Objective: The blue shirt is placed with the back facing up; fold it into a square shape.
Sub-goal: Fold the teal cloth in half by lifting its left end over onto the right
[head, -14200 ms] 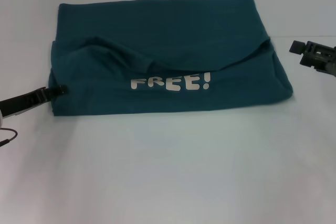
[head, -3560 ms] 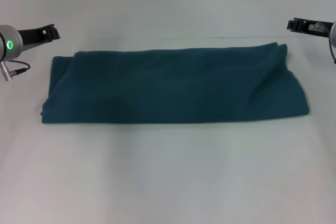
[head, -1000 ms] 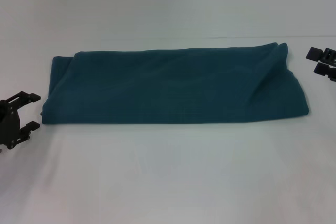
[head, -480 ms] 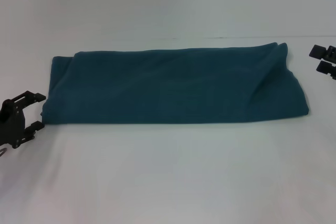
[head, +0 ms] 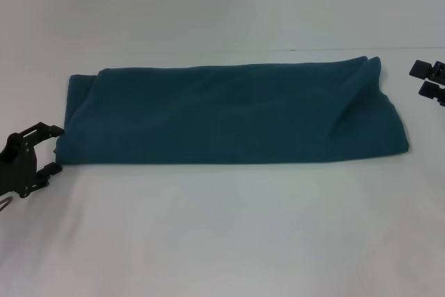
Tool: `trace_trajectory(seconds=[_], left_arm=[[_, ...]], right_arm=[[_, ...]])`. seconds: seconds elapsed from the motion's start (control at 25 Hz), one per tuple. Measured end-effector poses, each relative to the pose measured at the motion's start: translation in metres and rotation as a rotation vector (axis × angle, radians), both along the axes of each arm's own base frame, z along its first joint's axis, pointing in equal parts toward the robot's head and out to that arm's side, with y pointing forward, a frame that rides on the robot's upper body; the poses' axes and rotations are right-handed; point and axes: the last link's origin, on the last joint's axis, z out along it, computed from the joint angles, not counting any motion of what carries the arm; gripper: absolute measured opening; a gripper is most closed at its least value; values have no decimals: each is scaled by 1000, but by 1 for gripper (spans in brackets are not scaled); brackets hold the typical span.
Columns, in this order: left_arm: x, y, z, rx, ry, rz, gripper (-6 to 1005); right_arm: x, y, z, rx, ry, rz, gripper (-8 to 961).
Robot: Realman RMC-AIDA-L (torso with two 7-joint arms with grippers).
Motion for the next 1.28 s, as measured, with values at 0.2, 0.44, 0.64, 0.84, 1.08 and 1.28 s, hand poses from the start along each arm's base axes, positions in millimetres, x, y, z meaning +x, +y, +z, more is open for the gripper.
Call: trace_trajectory(seconds=[0.2, 0.44, 0.64, 0.84, 1.08, 1.28], left_arm=[[0, 0, -1, -2, -3, 3, 781], [3, 4, -3, -3, -7, -3, 780], [9, 10, -4, -4, -7, -15, 780], [13, 15, -4, -3, -6, -35, 780], [17, 14, 5, 36, -21, -73, 780], [5, 4, 4, 41, -18, -28, 781]], right_arm=[[0, 0, 0, 2, 1, 0, 835], [0, 0, 1, 3, 1, 1, 835], [0, 0, 1, 4, 4, 1, 835], [0, 0, 2, 11, 6, -2, 835], [1, 1, 3, 16, 5, -7, 835], [2, 1, 4, 19, 5, -10, 835]])
